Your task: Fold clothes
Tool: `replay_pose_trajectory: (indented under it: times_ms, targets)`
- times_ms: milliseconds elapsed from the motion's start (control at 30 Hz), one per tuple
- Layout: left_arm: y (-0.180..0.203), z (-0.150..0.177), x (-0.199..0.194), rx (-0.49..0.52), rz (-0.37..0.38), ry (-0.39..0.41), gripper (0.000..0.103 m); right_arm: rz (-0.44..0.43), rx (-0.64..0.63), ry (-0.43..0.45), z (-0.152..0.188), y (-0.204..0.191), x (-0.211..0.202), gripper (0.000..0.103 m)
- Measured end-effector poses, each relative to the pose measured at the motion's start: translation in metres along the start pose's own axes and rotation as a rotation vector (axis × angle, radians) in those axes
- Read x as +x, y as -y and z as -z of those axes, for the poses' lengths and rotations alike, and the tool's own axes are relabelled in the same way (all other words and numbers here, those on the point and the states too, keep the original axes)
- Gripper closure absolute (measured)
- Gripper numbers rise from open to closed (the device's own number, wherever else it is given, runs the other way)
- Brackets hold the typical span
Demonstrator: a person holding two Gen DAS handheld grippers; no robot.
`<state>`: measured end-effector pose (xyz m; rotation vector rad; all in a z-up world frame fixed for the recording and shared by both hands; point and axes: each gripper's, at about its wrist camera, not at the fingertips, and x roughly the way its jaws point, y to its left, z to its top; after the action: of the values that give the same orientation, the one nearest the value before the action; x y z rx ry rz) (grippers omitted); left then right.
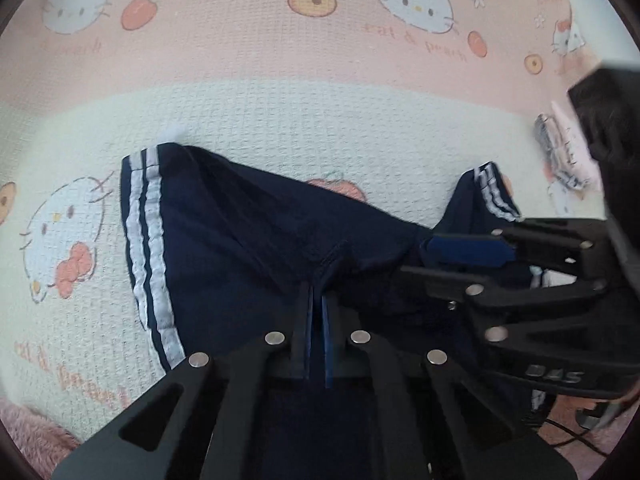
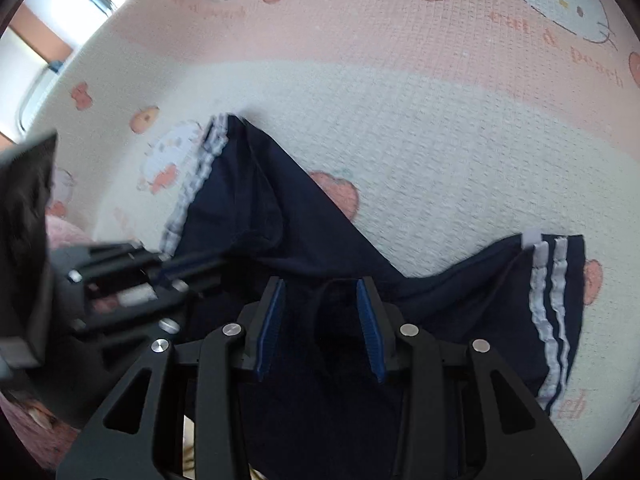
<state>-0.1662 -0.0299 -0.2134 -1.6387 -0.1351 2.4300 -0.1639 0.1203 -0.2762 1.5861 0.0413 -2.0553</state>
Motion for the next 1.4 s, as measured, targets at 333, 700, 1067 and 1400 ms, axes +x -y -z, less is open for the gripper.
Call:
replay_pose_trajectory:
  times_ms: [333,700,1067,1400]
  targets:
    - [-0.046,0.014,-0.038,-0.374,0.551,0.014,0.100,0.129,-0.011,-0.007,0.003,0.027,-0.003,0.066]
    - [-0.028,0.019,-0.030,-0.203,0.233,-0.055,0.099,-0.061,0.037,0.099,-0.011,0.016,-0.034,0.064]
    - [-0.046,0.033,-0.016,-0.265,0.101,-0.192,0.098,0.095,-0.147,0.015,-0.015,-0.012,0.008,0.064]
    - [-0.010,-0.046,0.024,-0.046,0.179,-0.208,0.096,0.061,-0.103,-0.009,-0.004,0.004,-0.005,0.064]
